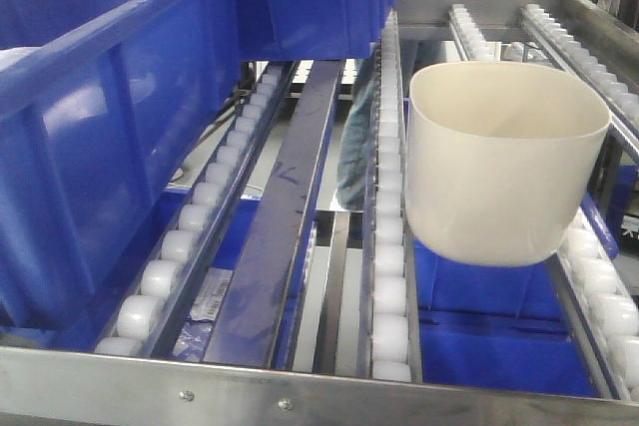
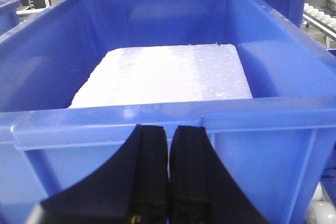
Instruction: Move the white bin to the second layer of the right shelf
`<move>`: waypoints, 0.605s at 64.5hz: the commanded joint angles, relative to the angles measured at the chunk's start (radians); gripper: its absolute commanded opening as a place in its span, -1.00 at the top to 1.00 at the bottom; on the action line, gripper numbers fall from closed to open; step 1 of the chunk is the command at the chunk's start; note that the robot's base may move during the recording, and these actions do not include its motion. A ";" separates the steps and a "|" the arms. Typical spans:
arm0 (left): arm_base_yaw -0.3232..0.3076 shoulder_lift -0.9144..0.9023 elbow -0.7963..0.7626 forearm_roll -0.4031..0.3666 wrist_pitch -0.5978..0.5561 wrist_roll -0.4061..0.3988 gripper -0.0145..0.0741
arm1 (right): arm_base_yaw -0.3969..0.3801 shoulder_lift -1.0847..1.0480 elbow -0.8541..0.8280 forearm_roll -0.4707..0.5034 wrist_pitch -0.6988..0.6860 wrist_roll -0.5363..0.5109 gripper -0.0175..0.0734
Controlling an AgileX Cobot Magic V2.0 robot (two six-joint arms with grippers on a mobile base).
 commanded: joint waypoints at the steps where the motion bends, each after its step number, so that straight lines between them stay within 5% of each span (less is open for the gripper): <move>1: -0.001 -0.014 0.037 -0.002 -0.085 0.002 0.48 | -0.005 0.009 -0.030 -0.015 -0.084 -0.007 0.47; 39: -0.001 -0.014 0.037 -0.002 -0.085 0.002 0.48 | -0.005 -0.133 0.064 -0.045 -0.060 -0.008 0.47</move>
